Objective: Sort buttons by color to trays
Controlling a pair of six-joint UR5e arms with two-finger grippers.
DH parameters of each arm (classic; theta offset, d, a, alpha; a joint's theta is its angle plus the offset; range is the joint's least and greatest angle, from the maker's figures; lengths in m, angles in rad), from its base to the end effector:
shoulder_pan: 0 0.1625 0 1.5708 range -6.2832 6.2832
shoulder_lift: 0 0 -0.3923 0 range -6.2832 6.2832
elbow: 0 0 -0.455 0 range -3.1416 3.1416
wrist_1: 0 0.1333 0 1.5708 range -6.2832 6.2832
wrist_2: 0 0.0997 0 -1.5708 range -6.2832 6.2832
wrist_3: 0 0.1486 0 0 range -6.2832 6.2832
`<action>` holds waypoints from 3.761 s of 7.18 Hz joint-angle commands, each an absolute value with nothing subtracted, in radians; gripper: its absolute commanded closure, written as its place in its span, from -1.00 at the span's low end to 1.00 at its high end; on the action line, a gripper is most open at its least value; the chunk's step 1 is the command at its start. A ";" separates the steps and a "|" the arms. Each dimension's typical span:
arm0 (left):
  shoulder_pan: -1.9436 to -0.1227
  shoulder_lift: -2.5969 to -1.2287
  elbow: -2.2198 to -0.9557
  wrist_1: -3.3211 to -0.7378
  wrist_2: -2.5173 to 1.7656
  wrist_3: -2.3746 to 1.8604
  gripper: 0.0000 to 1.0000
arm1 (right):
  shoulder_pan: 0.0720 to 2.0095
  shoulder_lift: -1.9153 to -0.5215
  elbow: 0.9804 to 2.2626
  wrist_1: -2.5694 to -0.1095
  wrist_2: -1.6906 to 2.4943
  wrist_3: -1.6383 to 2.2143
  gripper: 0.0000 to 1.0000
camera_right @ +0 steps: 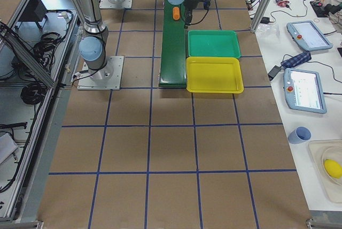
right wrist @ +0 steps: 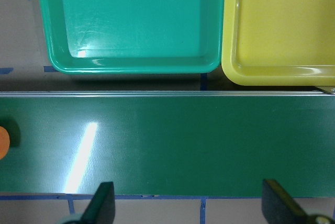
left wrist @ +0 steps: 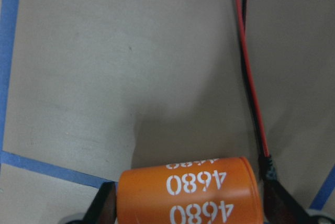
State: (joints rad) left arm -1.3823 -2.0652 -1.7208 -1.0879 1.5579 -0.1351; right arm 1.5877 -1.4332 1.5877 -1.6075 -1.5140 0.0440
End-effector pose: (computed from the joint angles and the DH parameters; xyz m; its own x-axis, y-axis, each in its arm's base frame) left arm -0.0158 -0.6387 0.0718 -0.9480 -0.3183 -0.0091 -0.3155 0.9352 0.1611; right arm 0.1516 -0.5825 0.3220 -0.9981 0.0335 -0.0511 0.0271 0.9924 0.1199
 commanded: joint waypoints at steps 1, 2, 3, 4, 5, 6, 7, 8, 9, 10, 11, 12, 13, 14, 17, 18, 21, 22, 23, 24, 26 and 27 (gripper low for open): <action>-1.381 -2.069 -1.718 -1.109 1.557 -0.135 0.99 | 1.588 -1.433 1.588 -1.606 -1.514 0.044 -1.00; -1.378 -2.069 -1.712 -1.112 1.557 -0.133 1.00 | 1.588 -1.433 1.589 -1.605 -1.514 0.044 -1.00; -1.374 -2.059 -1.698 -1.120 1.559 -0.117 1.00 | 1.588 -1.433 1.589 -1.605 -1.514 0.044 -1.00; -1.376 -2.034 -1.666 -1.150 1.559 -0.076 1.00 | 1.588 -1.433 1.589 -1.605 -1.514 0.044 -1.00; -1.379 -2.016 -1.610 -1.239 1.560 -0.072 1.00 | 1.588 -1.433 1.589 -1.605 -1.514 0.044 -1.00; -1.399 -1.991 -1.599 -1.271 1.563 -0.071 1.00 | 1.588 -1.433 1.589 -1.605 -1.514 0.044 -1.00; -1.426 -1.958 -1.617 -1.272 1.552 -0.058 1.00 | 1.588 -1.433 1.589 -1.605 -1.514 0.044 -1.00; -1.468 -1.909 -1.638 -1.272 1.552 -0.048 1.00 | 1.588 -1.433 1.589 -1.605 -1.514 0.044 -1.00; -1.532 -1.863 -1.685 -1.270 1.562 -0.048 1.00 | 1.588 -1.434 1.591 -1.602 -1.516 0.044 -1.00; -1.593 -1.827 -1.728 -1.260 1.563 -0.043 1.00 | 1.588 -1.434 1.591 -1.600 -1.517 0.044 -1.00; -1.633 -1.804 -1.745 -1.258 1.563 -0.023 1.00 | 1.588 -1.433 1.591 -1.601 -1.517 0.044 -1.00; -1.646 -1.795 -1.755 -1.258 1.563 0.012 1.00 | 1.588 -1.433 1.591 -1.600 -1.516 0.044 -1.00; -1.646 -1.795 -1.785 -1.255 1.565 0.040 1.00 | 1.588 -1.433 1.589 -1.600 -1.516 0.044 -1.00; -1.643 -1.798 -1.820 -1.226 1.563 0.058 1.00 | 1.588 -1.433 1.591 -1.601 -1.514 0.043 -1.00; -1.634 -1.809 -1.870 -1.143 1.565 0.092 1.00 | 1.588 -1.433 1.591 -1.601 -1.516 0.043 -1.00; -1.634 -1.799 -1.881 -1.144 1.569 0.092 0.07 | 1.588 -1.431 1.591 -1.601 -1.516 0.043 -1.00; -1.644 -1.780 -1.884 -1.166 1.571 0.094 -1.00 | 1.588 -1.433 1.591 -1.600 -1.516 0.043 -1.00; -1.644 -1.761 -1.866 -1.211 1.568 0.094 -1.00 | 1.588 -1.433 1.591 -1.600 -1.516 0.043 -1.00; -1.634 -1.731 -1.808 -1.273 1.571 0.094 -1.00 | 1.588 -1.433 1.591 -1.600 -1.516 0.043 -1.00; -1.626 -1.711 -1.705 -1.366 1.629 0.095 -1.00 | 1.588 -1.433 1.592 -1.600 -1.516 0.043 -1.00; -1.538 -1.727 -1.632 -1.404 1.657 0.118 -1.00 | 1.588 -1.433 1.597 -1.601 -1.514 0.043 -1.00; -1.419 -1.742 -1.626 -1.399 1.658 0.232 -1.00 | 1.588 -1.433 1.597 -1.601 -1.514 0.043 -1.00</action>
State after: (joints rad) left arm -1.5364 -1.7257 -1.6448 -1.3959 1.6549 0.1377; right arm 1.5881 -1.4327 1.5961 -1.6013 -1.5146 0.0430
